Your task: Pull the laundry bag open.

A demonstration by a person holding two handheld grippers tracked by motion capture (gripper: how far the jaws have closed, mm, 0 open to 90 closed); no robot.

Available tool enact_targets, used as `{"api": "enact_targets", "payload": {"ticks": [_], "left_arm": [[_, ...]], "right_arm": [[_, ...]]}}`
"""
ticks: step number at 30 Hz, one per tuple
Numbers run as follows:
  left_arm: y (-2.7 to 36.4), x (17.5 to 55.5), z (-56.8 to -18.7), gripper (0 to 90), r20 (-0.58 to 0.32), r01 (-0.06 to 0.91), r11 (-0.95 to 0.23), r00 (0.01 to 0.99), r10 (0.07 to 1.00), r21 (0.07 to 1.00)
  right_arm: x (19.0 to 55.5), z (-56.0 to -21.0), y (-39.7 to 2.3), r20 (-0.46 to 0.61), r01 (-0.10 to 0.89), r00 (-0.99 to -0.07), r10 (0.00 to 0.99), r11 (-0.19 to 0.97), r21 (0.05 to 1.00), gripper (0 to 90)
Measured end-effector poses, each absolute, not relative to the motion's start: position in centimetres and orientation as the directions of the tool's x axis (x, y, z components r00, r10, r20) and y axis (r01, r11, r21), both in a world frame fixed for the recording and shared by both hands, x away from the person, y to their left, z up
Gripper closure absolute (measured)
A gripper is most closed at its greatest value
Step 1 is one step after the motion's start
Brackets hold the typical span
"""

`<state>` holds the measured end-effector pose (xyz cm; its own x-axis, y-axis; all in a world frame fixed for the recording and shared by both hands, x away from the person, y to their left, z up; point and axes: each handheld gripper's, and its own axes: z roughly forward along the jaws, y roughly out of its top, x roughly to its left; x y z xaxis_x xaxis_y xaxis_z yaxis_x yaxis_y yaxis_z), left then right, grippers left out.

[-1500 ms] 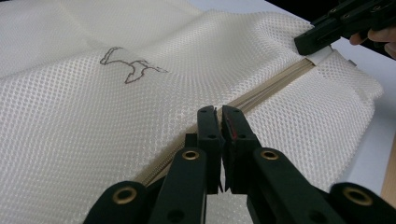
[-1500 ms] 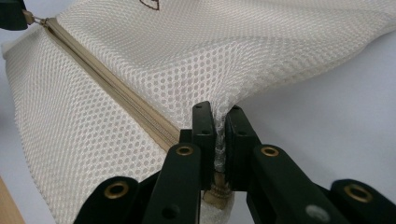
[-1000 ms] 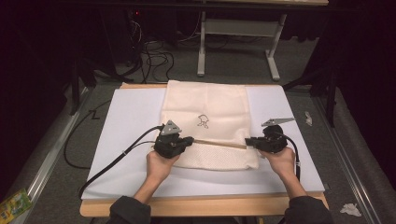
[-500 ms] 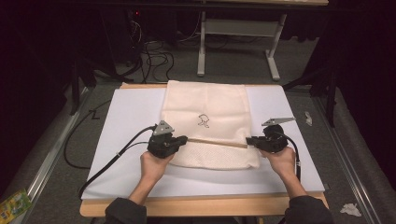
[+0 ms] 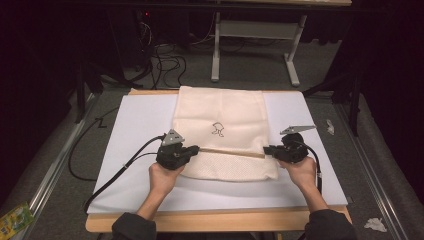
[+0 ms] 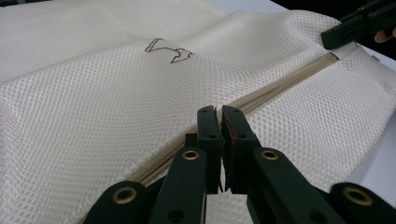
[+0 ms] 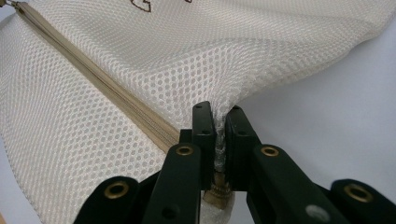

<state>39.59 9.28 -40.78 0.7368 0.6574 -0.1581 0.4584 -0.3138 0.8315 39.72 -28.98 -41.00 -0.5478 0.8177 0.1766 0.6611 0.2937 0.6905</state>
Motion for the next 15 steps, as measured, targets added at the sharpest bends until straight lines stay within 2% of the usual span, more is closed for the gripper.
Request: {"api": "enact_targets", "payload": {"ticks": [3, 15], "left_arm": [[9.5, 39.5, -40.8, 87.0, -0.139, 0.452, -0.318, 0.728, 0.671, 0.833], [10.9, 39.4, -41.0, 87.0, -0.153, 0.467, -0.297, 0.711, 0.686, 0.833]], "right_arm": [[39.7, -40.9, -28.9, 0.166, 0.655, -0.549, 0.819, 0.299, 0.694, 86.0], [39.8, -40.7, -29.0, 0.169, 0.657, -0.543, 0.823, 0.290, 0.696, 86.0]]}}
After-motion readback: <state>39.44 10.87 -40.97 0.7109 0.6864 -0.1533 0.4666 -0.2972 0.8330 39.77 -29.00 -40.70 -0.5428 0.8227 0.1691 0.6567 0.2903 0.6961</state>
